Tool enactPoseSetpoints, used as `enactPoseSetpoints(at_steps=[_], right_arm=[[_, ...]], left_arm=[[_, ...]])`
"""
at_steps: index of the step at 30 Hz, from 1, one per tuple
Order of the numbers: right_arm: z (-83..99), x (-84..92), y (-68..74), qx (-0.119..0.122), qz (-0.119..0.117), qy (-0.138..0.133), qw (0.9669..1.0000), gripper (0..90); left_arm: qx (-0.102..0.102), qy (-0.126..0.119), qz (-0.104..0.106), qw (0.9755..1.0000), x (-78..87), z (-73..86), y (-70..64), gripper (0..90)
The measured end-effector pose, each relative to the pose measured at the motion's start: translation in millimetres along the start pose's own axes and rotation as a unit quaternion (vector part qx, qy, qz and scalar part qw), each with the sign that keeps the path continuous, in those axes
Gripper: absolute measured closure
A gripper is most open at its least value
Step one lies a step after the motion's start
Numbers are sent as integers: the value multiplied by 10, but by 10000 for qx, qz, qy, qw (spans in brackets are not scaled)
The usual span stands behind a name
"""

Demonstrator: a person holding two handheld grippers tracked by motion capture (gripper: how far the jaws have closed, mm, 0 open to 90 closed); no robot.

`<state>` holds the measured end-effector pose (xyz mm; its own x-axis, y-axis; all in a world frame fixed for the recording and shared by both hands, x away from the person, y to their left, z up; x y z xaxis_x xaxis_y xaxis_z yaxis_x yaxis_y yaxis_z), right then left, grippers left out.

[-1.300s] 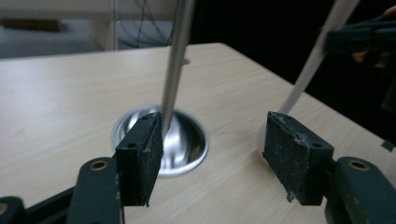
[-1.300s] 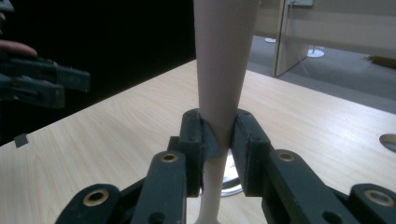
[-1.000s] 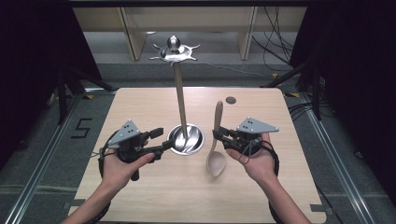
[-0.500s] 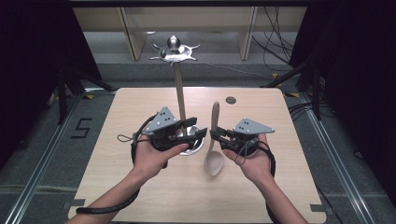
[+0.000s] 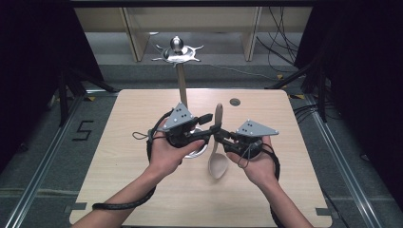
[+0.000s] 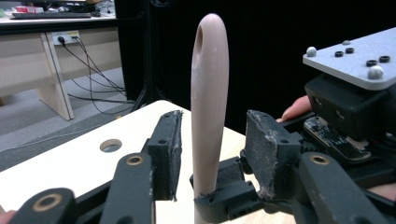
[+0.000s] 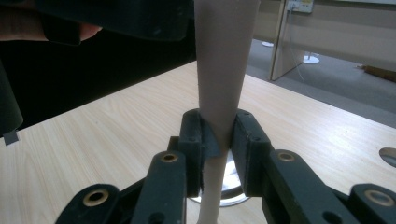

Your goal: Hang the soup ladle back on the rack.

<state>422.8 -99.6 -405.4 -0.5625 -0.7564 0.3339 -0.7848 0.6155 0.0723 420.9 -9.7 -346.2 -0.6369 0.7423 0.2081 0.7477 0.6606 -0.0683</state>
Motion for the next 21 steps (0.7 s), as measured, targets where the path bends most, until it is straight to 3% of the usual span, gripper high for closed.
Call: enactPoseSetpoints(at_steps=[3,9,18,21], right_arm=[[11,-17,19,-60,-34,31,10000,754],[17,-13,16,139,106,92,9998,754],[16,-14,64,62,61,152,9998,753],[5,-22,80,74,44,68,9999,753]], left_arm=[[-54,20,18,10000,-21,-4,-29,576],[-20,131,-74,9999,-69,2,-15,614],[-36,135,-102,9998,-107,-17,7,701],[-156,130,-112,9997,-94,-27,-1,724]])
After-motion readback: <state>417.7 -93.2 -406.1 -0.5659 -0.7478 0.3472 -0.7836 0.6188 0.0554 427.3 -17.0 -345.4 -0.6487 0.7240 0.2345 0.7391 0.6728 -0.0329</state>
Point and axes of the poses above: each handheld gripper's, and its own axes: x roughly backward along the jaws, z roughly out of its underside, y roughly to its left, the point moved 8 cm from there along -x, roughly forward along the jaws, and after that the axes turned 5 degrees about -z, right-handed, at the moved point
